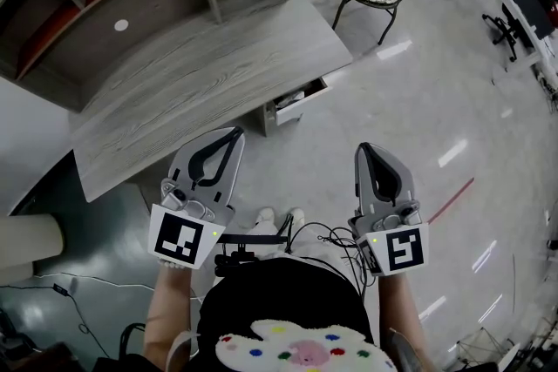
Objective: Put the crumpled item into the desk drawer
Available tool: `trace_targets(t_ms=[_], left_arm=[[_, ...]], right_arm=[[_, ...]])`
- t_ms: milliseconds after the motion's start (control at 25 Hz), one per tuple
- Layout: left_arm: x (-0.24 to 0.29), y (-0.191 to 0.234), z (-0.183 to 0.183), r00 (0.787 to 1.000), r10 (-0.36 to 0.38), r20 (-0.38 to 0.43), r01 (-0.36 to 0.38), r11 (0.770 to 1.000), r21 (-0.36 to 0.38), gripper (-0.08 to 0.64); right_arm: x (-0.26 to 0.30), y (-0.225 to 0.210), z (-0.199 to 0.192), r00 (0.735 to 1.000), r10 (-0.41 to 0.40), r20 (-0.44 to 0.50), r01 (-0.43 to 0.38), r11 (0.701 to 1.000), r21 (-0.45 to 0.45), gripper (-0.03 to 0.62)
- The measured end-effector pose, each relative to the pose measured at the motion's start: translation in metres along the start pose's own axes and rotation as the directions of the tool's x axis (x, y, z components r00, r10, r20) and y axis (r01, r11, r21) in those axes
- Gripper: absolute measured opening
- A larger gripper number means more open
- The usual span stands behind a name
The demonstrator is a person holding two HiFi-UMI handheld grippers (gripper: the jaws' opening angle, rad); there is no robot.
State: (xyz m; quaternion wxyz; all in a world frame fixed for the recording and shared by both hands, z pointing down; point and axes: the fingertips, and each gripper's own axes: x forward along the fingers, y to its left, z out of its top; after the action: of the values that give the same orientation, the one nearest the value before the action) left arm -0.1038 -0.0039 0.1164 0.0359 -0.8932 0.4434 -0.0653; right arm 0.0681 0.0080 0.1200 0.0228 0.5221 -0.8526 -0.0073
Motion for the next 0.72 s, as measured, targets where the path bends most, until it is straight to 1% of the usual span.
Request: trace_targets(t_ms=[240,360,560,720], left_arm=[[-0.0005,0.0037,-0.0019,1.000,0.009,0.001,-0.009,1.000,-0.007,0.006],[-0.0011,0.0033,-0.0032,1.000,0.007,-0.006,-0.007,1.000,-0.007,0.006],[-0.0004,0.0036,-0.0036,1.000,0.010,-0.008,-0.010,1.000,-0.011,0.006],[-0.0009,0.0041,-0.0038,1.000,0.011,-0.008,-0.011,1.000,-0.007,0.006]], right_arm=[[0.0035,0.0018,-0.0004,1.000,0.024,0.002,-0.024,1.000,-0.019,0.009],[0.0029,-0.0003,-0.0024,1.000,0.022,-0.014,-0.022,0.999,-0.029,0.009],[0.0042,-0.0031,0.0000,1.000,0.008,-0.016,-0.008,1.000,-0.001,0.009],[0.0019,-0.0025,-0.0039,1.000,0.026,-0.016,-0.026,0.999,-0.018,0.008]])
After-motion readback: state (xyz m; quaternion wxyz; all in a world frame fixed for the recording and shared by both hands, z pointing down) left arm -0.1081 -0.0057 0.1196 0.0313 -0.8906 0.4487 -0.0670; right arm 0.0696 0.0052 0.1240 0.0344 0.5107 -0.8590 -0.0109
